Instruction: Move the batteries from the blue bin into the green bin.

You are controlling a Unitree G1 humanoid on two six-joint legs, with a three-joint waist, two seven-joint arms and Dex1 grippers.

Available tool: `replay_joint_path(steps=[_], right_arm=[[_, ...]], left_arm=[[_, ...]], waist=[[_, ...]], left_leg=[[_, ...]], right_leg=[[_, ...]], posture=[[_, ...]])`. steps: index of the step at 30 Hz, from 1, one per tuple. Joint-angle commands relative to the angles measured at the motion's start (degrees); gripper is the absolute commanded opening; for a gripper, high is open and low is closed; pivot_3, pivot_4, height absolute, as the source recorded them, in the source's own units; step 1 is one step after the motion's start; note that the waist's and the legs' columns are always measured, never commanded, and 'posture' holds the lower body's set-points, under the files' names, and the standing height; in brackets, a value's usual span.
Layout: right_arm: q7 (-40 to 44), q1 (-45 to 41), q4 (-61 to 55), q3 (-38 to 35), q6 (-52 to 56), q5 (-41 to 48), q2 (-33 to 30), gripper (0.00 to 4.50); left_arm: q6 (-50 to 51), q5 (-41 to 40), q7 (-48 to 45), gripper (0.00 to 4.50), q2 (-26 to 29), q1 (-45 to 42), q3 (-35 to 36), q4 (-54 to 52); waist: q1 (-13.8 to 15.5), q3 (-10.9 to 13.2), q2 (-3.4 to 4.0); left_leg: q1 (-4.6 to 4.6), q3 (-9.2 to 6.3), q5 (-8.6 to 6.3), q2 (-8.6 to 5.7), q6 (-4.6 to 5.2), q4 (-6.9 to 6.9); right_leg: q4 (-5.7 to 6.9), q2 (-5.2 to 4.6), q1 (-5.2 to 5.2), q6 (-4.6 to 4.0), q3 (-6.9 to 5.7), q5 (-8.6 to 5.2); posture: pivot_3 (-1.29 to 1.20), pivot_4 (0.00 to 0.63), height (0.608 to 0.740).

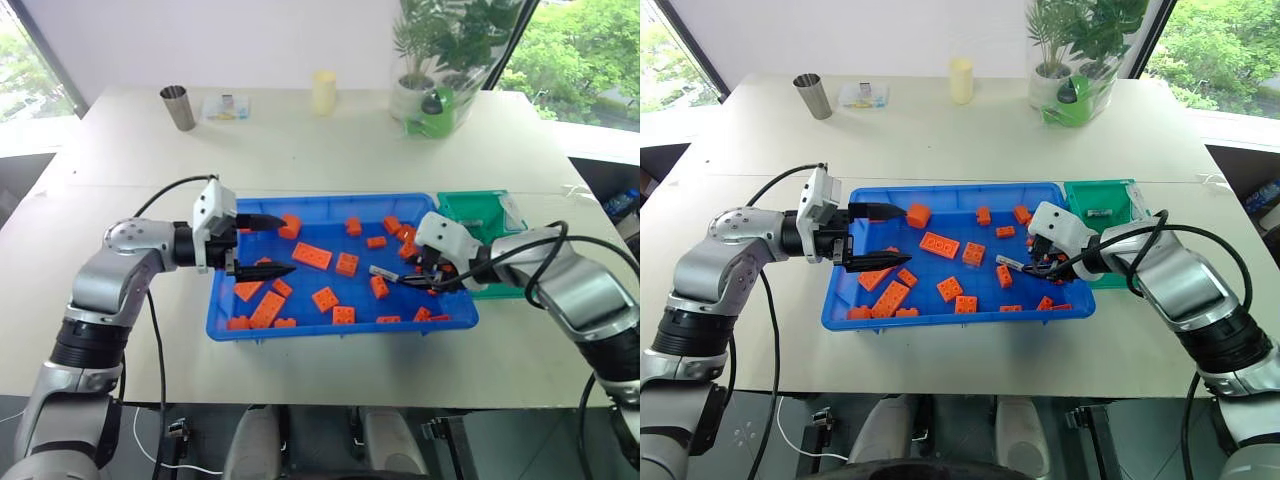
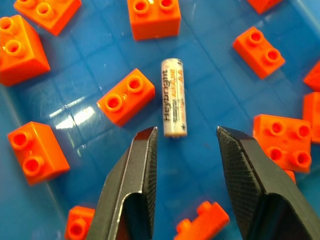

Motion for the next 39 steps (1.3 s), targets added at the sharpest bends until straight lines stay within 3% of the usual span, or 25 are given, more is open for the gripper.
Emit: replay_joint_path(steps=[1,11,14,16,17,23,27,31,34,39], right_arm=[[-0.8,-0.8,0.4,0.0,-1.2,-1.7,1.5,1.92],[-0.4,-3.1,5.3,5.7,-4.3,-6.8,7.4,1.92],[0.1,-3.4,6.4,6.5,-5.3,-7.7,8.5,1.11],[0.6,-3.8,6.1,6.3,-4.9,-7.7,8.9,0.13],[0.9,-4.1,5.5,5.5,-3.9,-7.0,9.2,0.02],[0.9,-8.9,0.4,-7.1,8.0,1.0,7.8,0.02],[-0.2,-11.8,5.1,-20.1,12.7,3.3,0.2,0.02],[-1.1,-6.9,7.5,-25.3,12.5,3.4,-5.5,0.02],[-1.9,-1.7,6.5,-27.0,12.0,3.8,-6.1,0.02],[-6.5,1.2,10.0,-25.4,4.7,0.5,-4.1,2.53]], left_arm=[[-0.8,-0.4,-0.1,4.5,0.2,-1.4,0.8,-0.8],[-0.4,-0.4,0.4,4.5,0.4,-1.3,1.1,-1.4],[-0.3,-0.6,0.5,4.5,0.5,-0.9,1.2,-1.9],[-0.2,-0.7,0.5,4.5,0.6,-0.7,1.2,-2.1],[-0.2,-0.7,0.5,4.5,0.7,-0.5,1.2,-2.3],[0.0,-1.0,0.3,4.5,1.2,0.3,1.6,-2.6],[-0.1,-1.0,0.2,4.5,1.8,1.4,2.2,-2.6],[-0.2,-1.1,0.4,4.5,2.1,1.7,2.9,-2.1],[-0.4,-1.2,0.8,4.5,1.9,1.3,3.3,-1.5],[-1.1,-0.7,0.7,4.5,1.7,-0.4,3.0,0.3]], waist=[[0.0,0.0,0.0],[-0.1,0.0,0.0],[-0.1,0.0,-0.02],[-0.1,0.0,-0.02],[-0.1,0.0,-0.02],[0.0,0.0,0.0],[0.3,0.0,0.0],[1.0,0.0,-0.03],[1.0,0.0,-0.08],[-0.1,0.0,-0.04]], left_leg=[[0.01,0.0,0.0,0.0,0.0,0.0],[0.0,0.01,0.0,-0.01,0.0,0.0],[0.01,0.01,0.0,-0.01,0.0,0.0],[0.02,0.01,0.0,-0.01,0.0,0.01],[0.02,0.01,0.0,-0.01,0.0,0.02],[0.01,-0.01,0.0,0.0,0.0,0.02],[0.01,-0.01,0.0,0.0,0.0,0.02],[-0.02,0.04,-0.01,-0.02,0.0,-0.06],[0.01,0.08,-0.01,-0.01,0.0,-0.06],[0.11,0.11,0.02,-0.02,-0.03,0.0]], right_leg=[[0.0,0.0,0.0,-0.02,0.0,-0.01],[0.02,0.02,0.0,0.03,-0.01,0.01],[0.03,0.02,0.02,0.04,-0.01,0.02],[0.03,0.02,0.03,0.04,0.0,0.02],[0.03,0.02,0.03,0.05,0.0,0.03],[0.05,0.01,0.01,0.06,0.0,0.03],[0.04,-0.04,0.01,0.05,0.0,0.03],[-0.08,-0.09,0.03,-0.11,-0.05,-0.06],[-0.09,-0.05,0.06,-0.11,-0.06,-0.06],[-0.01,-0.06,0.04,-0.09,0.06,-0.05]], posture=[[0.0,0.15,0.736],[0.0,0.15,0.736],[0.0,0.15,0.736],[0.0,0.15,0.736],[0.0,0.15,0.736],[0.0,0.15,0.736],[0.0,0.15,0.736],[0.0,0.15,0.736],[0.0,0.15,0.736],[0.0,0.15,0.736]])
